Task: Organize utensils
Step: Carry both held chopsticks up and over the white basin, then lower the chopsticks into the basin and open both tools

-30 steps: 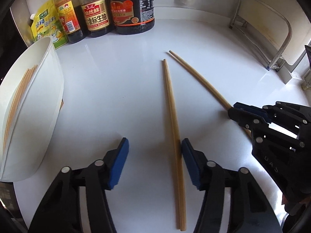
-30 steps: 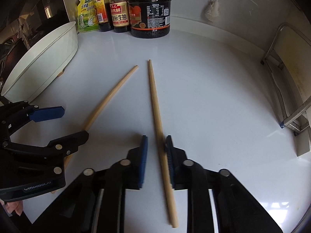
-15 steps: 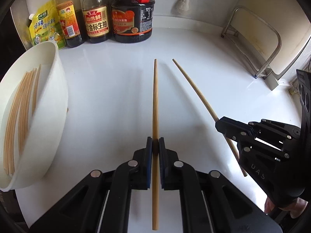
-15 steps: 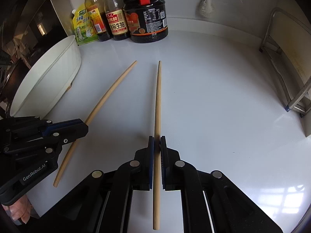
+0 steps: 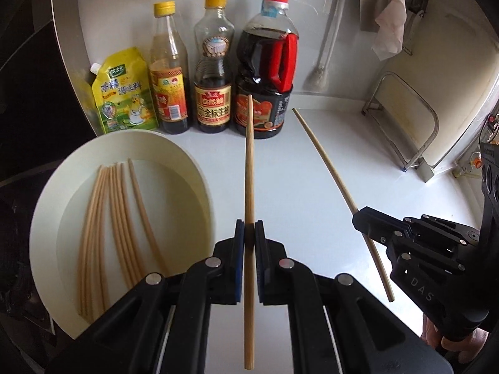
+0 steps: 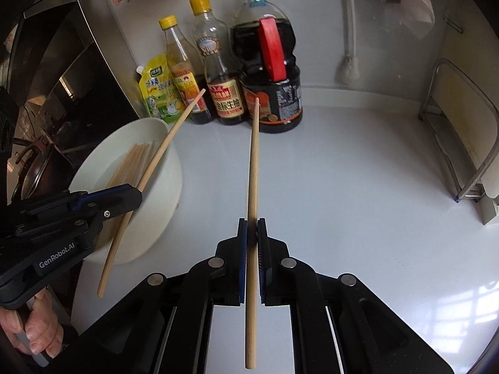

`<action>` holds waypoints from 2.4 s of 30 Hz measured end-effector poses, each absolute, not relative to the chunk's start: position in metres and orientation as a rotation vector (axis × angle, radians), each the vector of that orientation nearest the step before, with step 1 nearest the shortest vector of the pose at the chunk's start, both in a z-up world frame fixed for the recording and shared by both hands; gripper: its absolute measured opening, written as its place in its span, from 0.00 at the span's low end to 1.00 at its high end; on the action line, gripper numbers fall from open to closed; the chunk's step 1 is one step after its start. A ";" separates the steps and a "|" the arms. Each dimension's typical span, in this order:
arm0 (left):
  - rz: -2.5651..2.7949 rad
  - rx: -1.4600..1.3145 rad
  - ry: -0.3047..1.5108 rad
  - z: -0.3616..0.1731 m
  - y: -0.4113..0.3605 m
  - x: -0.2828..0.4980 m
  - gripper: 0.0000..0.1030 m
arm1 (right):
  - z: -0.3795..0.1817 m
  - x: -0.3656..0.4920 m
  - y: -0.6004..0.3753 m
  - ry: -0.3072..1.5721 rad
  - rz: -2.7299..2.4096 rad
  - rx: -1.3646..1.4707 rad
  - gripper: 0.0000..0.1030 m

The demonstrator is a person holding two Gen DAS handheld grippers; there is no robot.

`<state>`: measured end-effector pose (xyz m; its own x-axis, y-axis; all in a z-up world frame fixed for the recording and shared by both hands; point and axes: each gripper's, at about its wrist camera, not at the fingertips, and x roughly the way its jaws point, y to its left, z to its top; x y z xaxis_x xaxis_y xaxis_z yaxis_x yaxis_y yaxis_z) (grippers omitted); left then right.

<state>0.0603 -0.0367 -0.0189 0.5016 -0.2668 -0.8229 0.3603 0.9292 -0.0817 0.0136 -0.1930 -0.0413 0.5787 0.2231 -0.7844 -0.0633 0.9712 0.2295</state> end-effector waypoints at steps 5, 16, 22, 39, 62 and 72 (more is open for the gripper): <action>-0.349 0.108 0.941 -0.003 0.005 0.072 0.07 | -0.026 0.029 -0.153 0.924 0.210 0.186 0.06; -0.260 0.085 0.923 0.001 0.084 0.098 0.07 | -0.019 0.065 -0.073 0.932 0.286 0.142 0.06; -0.229 0.085 0.944 -0.010 0.109 0.104 0.07 | -0.026 0.075 -0.041 0.953 0.331 0.124 0.06; -0.180 0.046 1.063 -0.057 0.130 0.124 0.08 | -0.075 0.120 0.002 1.135 0.351 0.133 0.06; -0.110 -0.002 1.007 -0.037 0.144 0.117 0.62 | -0.044 0.102 -0.016 1.080 0.289 0.125 0.18; -0.107 0.008 0.986 -0.027 0.144 0.108 0.66 | -0.040 0.095 -0.016 1.069 0.272 0.119 0.25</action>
<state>0.1080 0.1436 -0.0271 0.5476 -0.0864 -0.8323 0.0938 0.9947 -0.0416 0.0952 -0.0160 -0.0399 0.4519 0.2774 -0.8479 -0.1623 0.9601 0.2276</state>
